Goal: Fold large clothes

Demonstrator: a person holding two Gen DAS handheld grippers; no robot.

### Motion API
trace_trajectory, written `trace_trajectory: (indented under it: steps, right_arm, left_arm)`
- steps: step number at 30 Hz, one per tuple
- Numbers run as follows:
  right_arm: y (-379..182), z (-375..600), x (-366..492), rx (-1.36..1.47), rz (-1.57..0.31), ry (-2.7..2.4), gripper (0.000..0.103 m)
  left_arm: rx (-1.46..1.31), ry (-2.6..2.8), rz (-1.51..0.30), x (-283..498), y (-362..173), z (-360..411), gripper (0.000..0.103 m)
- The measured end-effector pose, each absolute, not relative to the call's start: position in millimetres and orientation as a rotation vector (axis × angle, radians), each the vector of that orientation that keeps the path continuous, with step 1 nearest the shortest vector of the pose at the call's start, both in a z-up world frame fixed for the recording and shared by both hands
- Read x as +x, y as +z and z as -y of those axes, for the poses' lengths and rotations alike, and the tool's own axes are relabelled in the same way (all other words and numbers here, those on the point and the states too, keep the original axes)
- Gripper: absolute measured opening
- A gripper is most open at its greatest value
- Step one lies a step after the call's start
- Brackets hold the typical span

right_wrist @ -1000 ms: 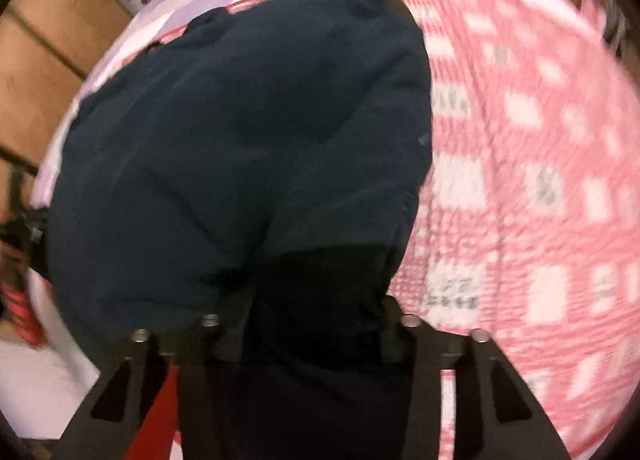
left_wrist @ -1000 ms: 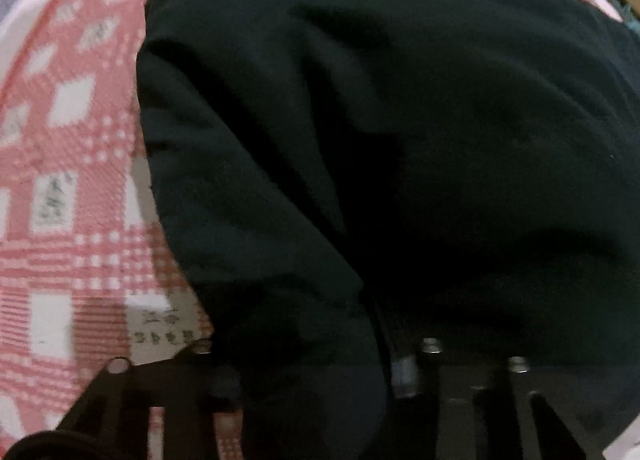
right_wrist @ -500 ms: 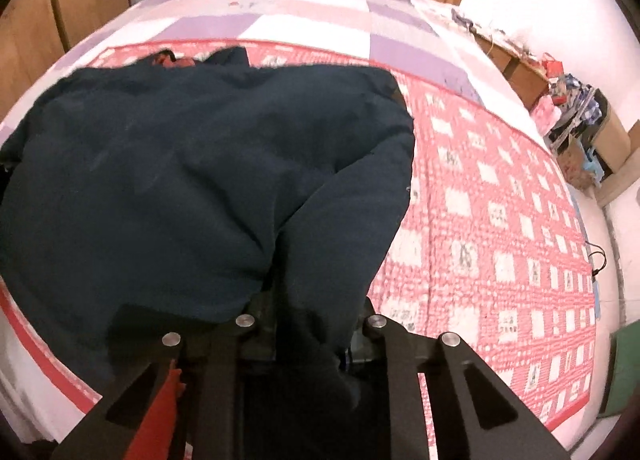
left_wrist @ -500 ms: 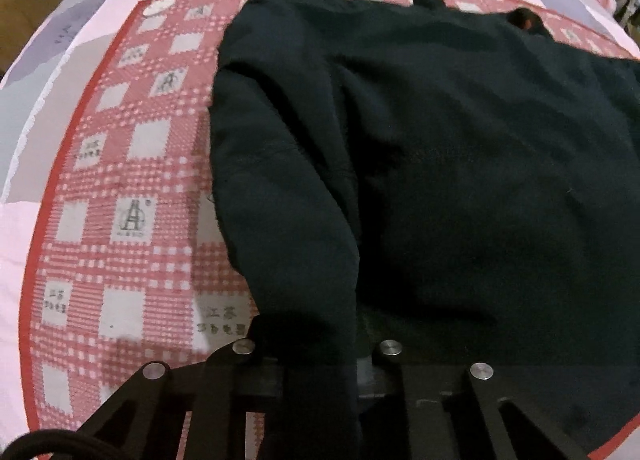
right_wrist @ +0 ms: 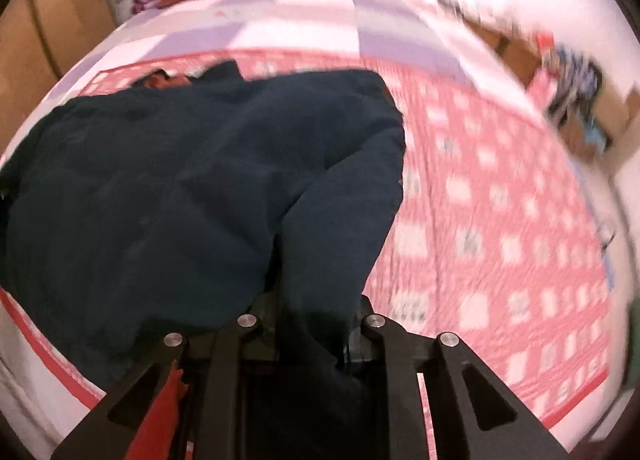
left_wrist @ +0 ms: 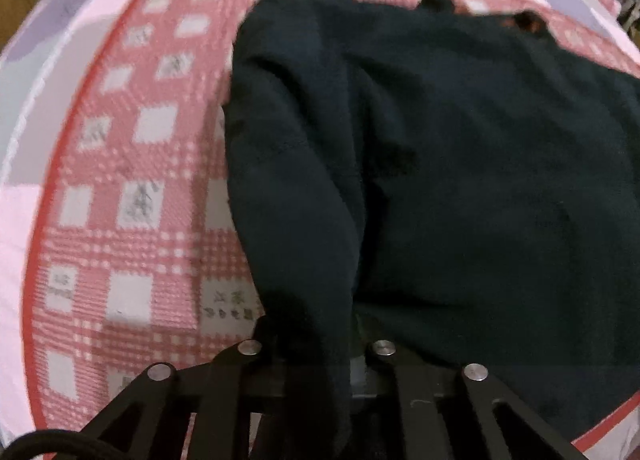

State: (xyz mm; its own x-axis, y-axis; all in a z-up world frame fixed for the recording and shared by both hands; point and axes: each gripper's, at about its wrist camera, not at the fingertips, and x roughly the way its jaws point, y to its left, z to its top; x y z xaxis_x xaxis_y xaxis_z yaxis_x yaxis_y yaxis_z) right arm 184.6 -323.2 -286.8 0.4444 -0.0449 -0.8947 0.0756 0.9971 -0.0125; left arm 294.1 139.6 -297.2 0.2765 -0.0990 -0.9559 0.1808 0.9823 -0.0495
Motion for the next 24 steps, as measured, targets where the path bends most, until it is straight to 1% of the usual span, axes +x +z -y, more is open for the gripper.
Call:
trace_trajectory:
  steps: [1,3,4,6,7,8,10,11,14,17,18,20,21,22,23,24]
  right_arm:
    - [-294,334,186,0.082,-1.13,-0.07,0.026]
    - [-301,345,186,0.12,-1.148,-0.059,0.038]
    - [-302,348,187,0.119,-1.154,-0.048,0.041]
    - [-300,351,188,0.101,-1.159,-0.053,0.06]
    - [-298,354,190,0.101,-1.155,-0.05,0.063]
    - [-297,357,192,0.107,-1.154,-0.047,0.066]
    - [-288,367,196,0.127,-1.132,-0.059,0.069]
    - [-283,372,196,0.139,-1.117,-0.06,0.073]
    - [-275,386,202,0.196,-1.096,-0.03,0.085]
    - [-288,395,227,0.228,-1.162,-0.005,0.086]
    - [-293,398,236,0.233,-1.184,-0.003,0.086]
    - [-307,408,255,0.28,-1.208,0.01,0.087]
    - [-313,412,263,0.305,-1.216,0.012,0.092]
    - [-319,414,271,0.317,-1.227,0.011,0.095]
    - [-326,415,276,0.315,-1.239,0.008,0.102]
    - [-334,415,280,0.32,-1.252,0.016,0.103]
  left_arm:
    - [0.053,-0.194,-1.297,298,-303,-143,0.022]
    - [0.017,-0.182,-1.32,303,-309,-151,0.035]
    - [-0.006,-0.176,-1.324,306,-310,-156,0.04]
    - [-0.039,-0.169,-1.303,308,-306,-163,0.042]
    - [-0.064,-0.166,-1.291,311,-303,-168,0.044]
    - [-0.077,-0.154,-1.282,313,-299,-171,0.045]
    - [-0.104,-0.148,-1.257,317,-292,-176,0.053]
    - [-0.113,-0.156,-1.25,318,-290,-178,0.055]
    - [-0.126,-0.185,-1.269,332,-294,-175,0.061]
    - [-0.084,-0.201,-1.323,354,-308,-164,0.066]
    - [-0.069,-0.203,-1.339,362,-315,-161,0.069]
    - [-0.078,-0.181,-1.361,374,-326,-163,0.083]
    - [-0.085,-0.151,-1.368,378,-332,-166,0.099]
    - [-0.089,-0.125,-1.377,381,-340,-169,0.103]
    - [-0.113,-0.142,-1.393,382,-347,-170,0.103]
    - [-0.142,-0.146,-1.406,383,-353,-173,0.103]
